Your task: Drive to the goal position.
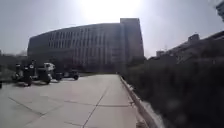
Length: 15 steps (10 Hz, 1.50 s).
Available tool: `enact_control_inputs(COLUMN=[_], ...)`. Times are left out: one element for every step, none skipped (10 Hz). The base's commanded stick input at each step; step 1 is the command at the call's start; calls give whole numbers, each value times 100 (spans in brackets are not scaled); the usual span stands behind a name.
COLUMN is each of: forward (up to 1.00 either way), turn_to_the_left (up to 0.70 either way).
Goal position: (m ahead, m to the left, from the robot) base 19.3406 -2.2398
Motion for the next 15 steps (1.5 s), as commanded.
enact_control_inputs(forward=[100,100,100,100,100,100,100,100,100,100,100,100,100,100,100], turn_to_the_left=[25,18,13,9,4,0,0,0,0,0,0,-5,-13,-22,-30])
